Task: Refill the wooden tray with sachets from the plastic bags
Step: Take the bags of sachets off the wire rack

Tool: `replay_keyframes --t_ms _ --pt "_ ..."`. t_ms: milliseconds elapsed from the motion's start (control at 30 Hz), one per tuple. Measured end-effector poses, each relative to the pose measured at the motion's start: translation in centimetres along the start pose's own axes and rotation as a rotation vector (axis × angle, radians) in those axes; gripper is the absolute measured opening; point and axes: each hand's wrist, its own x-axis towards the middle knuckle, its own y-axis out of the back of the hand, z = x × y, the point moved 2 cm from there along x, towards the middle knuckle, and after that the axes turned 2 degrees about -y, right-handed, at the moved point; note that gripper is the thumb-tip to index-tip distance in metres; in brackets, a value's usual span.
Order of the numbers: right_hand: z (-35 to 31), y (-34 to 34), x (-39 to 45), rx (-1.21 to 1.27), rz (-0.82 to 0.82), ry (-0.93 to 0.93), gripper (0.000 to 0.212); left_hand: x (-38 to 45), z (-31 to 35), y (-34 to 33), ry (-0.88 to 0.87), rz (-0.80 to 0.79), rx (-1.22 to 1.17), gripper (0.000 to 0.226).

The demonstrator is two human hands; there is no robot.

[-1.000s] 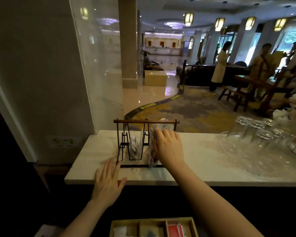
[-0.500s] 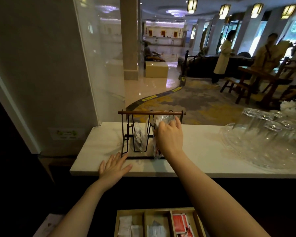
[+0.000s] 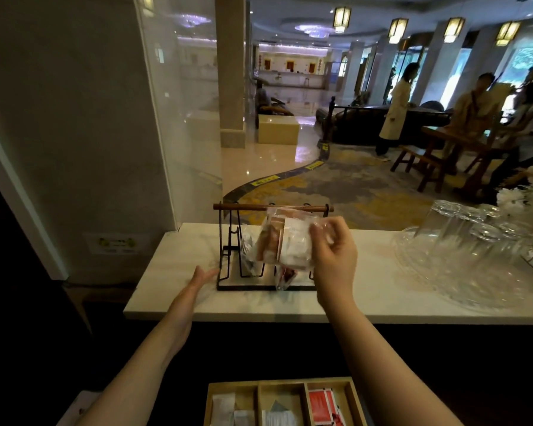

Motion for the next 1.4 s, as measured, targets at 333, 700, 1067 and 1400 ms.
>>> replay_keyframes --t_ms 333,700,1067,1400 --pt "3.2 -4.3 -5.9 0.016 -0.306 -0.299 0.007 -4.4 2.3 -4.7 0.023 -0.282 -0.509 0.062" --pt "7.1 -2.9 -1.9 -0.816 -0.107 -0.219 0.038 -3.3 1.5 -2.6 0.062 0.094 -0.568 0.03" --pt "7.9 -4.3 -2.2 -1.005 -0.338 -0.047 0.055 -2.4 0.9 -1.8 0.092 0.067 -0.691 0.033" --pt "8.2 -4.0 -0.6 -1.015 -0.303 -0.023 0.051 -2.0 0.3 -2.0 0.13 0.024 -0.712 0.022"
